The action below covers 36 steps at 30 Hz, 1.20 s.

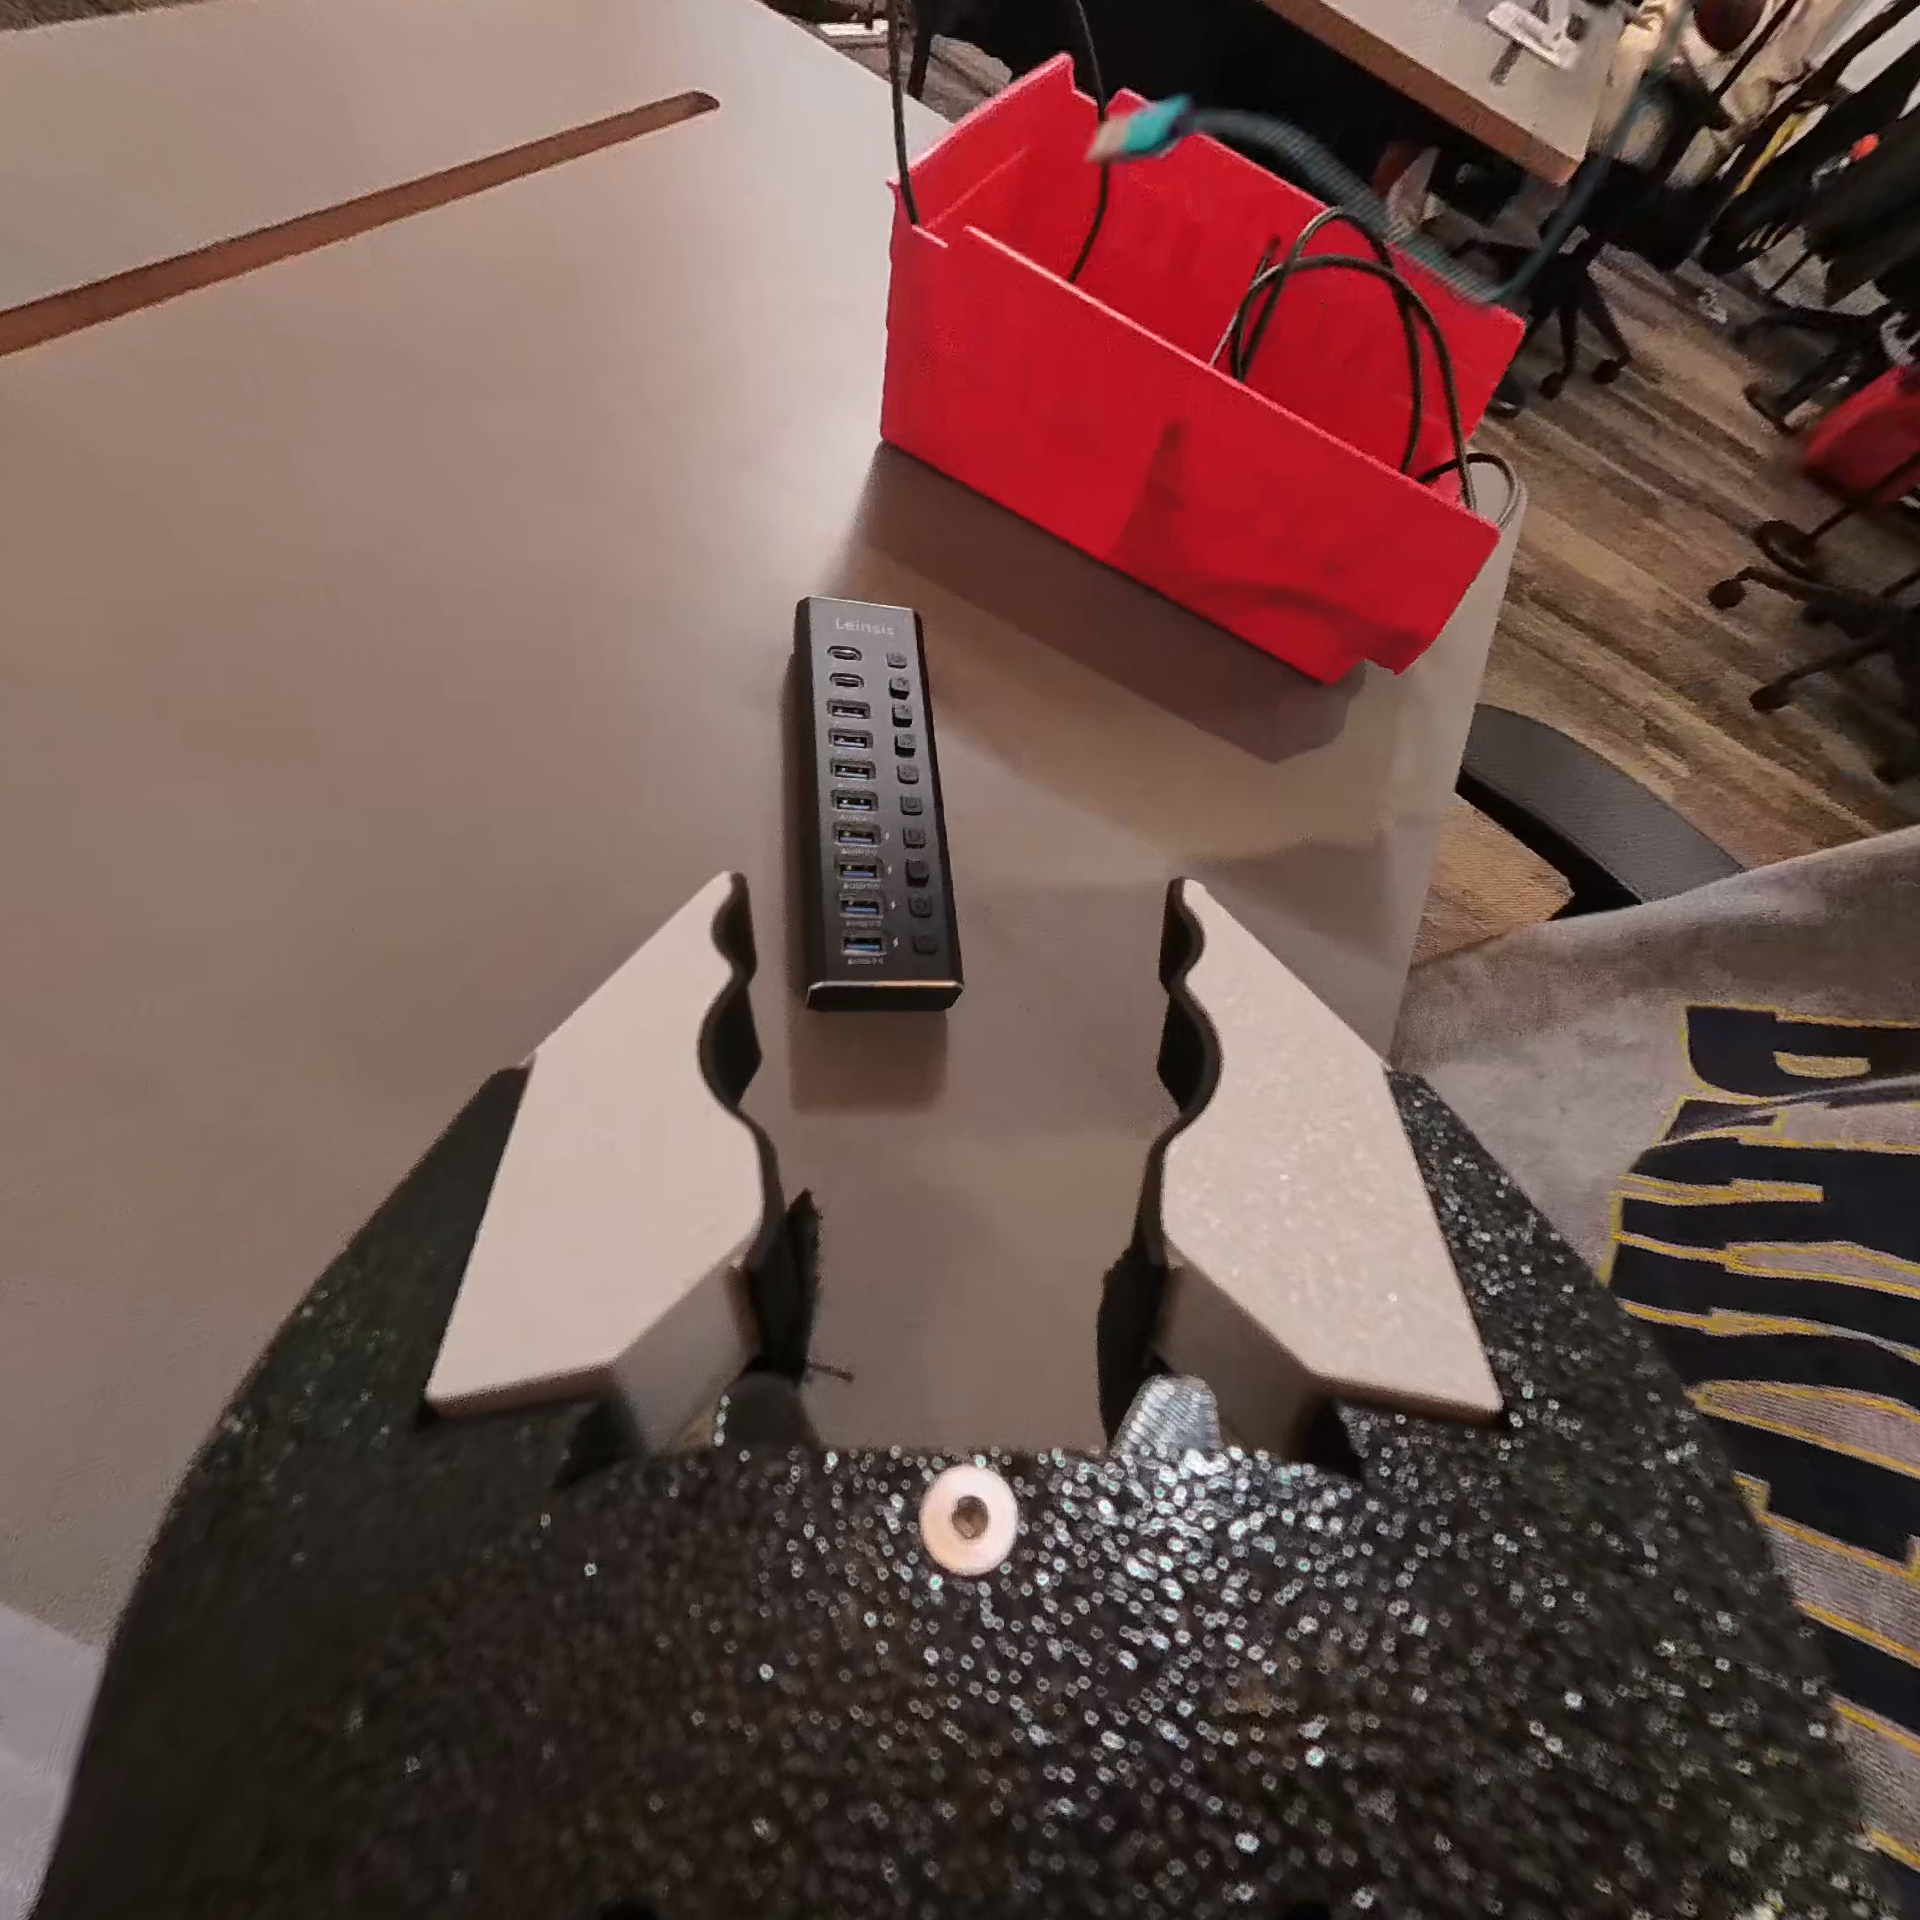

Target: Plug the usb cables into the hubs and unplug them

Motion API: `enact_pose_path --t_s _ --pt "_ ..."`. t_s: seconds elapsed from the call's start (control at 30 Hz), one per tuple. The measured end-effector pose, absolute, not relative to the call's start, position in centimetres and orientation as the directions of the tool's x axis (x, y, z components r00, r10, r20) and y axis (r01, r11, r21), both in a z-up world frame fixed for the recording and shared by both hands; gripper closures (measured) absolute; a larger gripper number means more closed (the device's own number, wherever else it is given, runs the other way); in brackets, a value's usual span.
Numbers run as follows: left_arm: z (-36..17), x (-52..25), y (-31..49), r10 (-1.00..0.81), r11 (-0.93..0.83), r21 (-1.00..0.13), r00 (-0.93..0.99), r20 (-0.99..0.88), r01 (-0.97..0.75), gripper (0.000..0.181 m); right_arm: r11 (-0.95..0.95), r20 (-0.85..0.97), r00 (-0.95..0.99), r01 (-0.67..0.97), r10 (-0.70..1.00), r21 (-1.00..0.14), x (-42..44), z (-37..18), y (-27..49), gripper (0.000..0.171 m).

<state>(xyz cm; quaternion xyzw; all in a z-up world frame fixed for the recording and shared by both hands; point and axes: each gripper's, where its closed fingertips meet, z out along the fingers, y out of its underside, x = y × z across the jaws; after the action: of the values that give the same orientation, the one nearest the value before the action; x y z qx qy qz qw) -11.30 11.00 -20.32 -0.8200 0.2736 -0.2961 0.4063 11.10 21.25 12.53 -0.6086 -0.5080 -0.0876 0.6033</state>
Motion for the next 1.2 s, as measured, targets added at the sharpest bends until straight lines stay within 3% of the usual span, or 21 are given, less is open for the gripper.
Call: enact_pose_path --t_s 0.23,0.47,0.6,0.73,0.93,1.07,1.2 --pt "-21.2 -10.0 11.2 -0.709 -0.538 -0.817 0.637 0.304 -0.208 0.108 0.174 0.710 0.557 0.720 0.431 -0.671 19.4 15.5 21.1 0.167" --pt "-22.0 -9.2 11.3 -0.718 -0.560 -0.803 0.604 0.346 -0.205 0.110 0.088 0.719 0.536 0.772 0.443 -0.630 23.5 8.2 22.6 0.168" --pt "-22.3 -8.9 10.9 -0.723 -0.581 -0.788 0.573 0.386 -0.202 0.127 0.147 0.821 0.404 0.857 0.404 -0.494 24.0 3.0 22.4 0.167" --pt "-22.6 -9.2 11.4 -0.707 -0.595 -0.784 0.580 0.405 -0.177 0.124 0.259 0.947 0.160 0.937 0.280 -0.235 23.4 -2.7 21.2 0.167" --pt "-23.0 -8.9 11.5 -0.700 -0.612 -0.774 0.567 0.434 -0.163 0.123 0.261 0.959 -0.074 0.965 0.274 0.000 23.8 -13.9 20.5 0.167" --pt "-23.3 -8.6 11.5 -0.701 -0.618 -0.768 0.562 0.438 -0.172 0.123 0.184 0.843 -0.016 0.978 0.537 -0.099 24.3 -20.5 19.3 0.166" --pt "-23.6 -8.4 11.5 -0.702 -0.624 -0.761 0.555 0.447 -0.176 0.124 0.047 0.572 0.116 0.964 0.812 -0.263 23.9 -24.9 17.5 0.167"
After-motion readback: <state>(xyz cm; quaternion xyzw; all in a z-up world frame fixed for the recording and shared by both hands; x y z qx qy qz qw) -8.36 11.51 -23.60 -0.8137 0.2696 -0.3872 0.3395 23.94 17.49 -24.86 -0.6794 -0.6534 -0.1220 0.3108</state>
